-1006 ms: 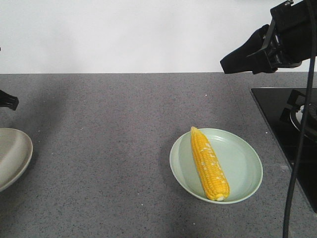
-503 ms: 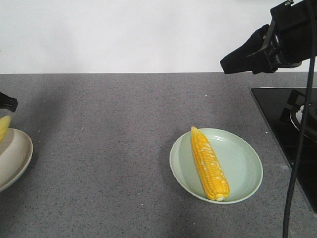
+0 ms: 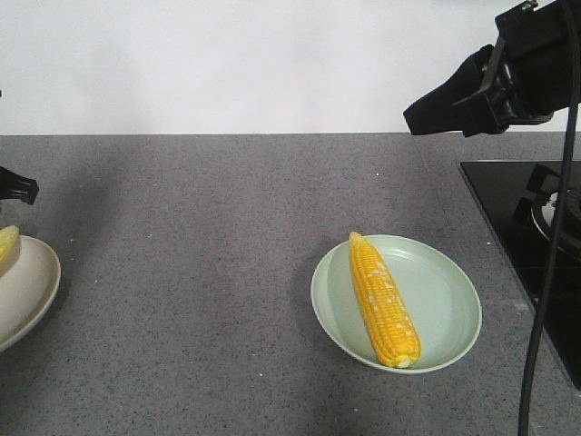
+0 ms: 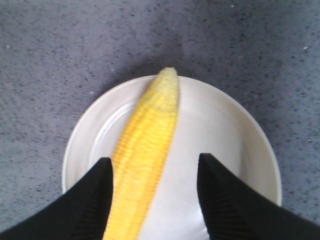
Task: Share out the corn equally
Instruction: 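Lower the left gripper's cob onto the cream plate and open, then raise the left gripper away from the cream plate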
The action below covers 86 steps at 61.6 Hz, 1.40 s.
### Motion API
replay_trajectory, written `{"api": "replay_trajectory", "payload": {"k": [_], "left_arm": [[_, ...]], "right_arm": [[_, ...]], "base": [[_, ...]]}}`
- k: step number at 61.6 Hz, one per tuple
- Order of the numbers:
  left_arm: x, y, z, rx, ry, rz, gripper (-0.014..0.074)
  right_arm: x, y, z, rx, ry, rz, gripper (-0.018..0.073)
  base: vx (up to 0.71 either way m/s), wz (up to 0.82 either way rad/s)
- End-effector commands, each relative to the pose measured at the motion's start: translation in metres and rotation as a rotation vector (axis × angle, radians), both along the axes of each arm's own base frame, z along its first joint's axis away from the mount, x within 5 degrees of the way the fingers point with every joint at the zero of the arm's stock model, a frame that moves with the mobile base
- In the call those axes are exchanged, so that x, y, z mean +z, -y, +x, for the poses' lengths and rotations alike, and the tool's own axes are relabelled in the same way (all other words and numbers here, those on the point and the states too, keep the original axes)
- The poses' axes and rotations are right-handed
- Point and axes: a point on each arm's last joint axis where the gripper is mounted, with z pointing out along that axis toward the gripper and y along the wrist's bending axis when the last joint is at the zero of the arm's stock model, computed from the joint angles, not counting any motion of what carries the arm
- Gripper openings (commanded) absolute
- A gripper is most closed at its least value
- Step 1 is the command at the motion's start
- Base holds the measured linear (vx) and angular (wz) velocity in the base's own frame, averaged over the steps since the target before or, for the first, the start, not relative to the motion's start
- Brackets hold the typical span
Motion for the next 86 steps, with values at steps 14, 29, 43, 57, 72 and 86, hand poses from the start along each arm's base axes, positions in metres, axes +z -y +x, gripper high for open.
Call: {"api": "replay_trajectory", "payload": {"k": [14,29,43,57,72,86], "left_arm": [[0.033,0.024,-0.026,-0.140,0.090,-0.240,0.0176],[0.046,0.041,-0.069,-0.283,0.301,-0.397,-0.0009],[0.012,0.049,-0.129,-0.425,0.441,-0.457,-0.0008],[-0.044,0.051,-0.189,-0.457,0.583,-0.503,-0.0008],[-0.059,0.047,-0.217,-0.418,0.722,-0.496,-0.0008],[-0.051,0.044,-0.220,-0.403,0.804,-0.471,-0.0008]], "right_arm": [[0.029,0.003,-0.019,-0.023,0.132,0.057,-0.0004],[0.038,0.011,-0.042,-0.103,0.271,0.067,-0.0004],[-0.007,0.021,-0.075,-0.157,0.314,0.038,-0.0004],[-0.097,0.038,-0.110,-0.318,0.340,0.011,-0.0004],[-0.145,0.050,-0.142,-0.413,0.391,0.009,-0.0004],[-0.148,0.051,-0.155,-0.401,0.411,0.019,-0.0004]], "base": [[0.00,0.00],[0.00,0.00],[0.00,0.00],[0.00,0.00],[0.00,0.00],[0.00,0.00]]}}
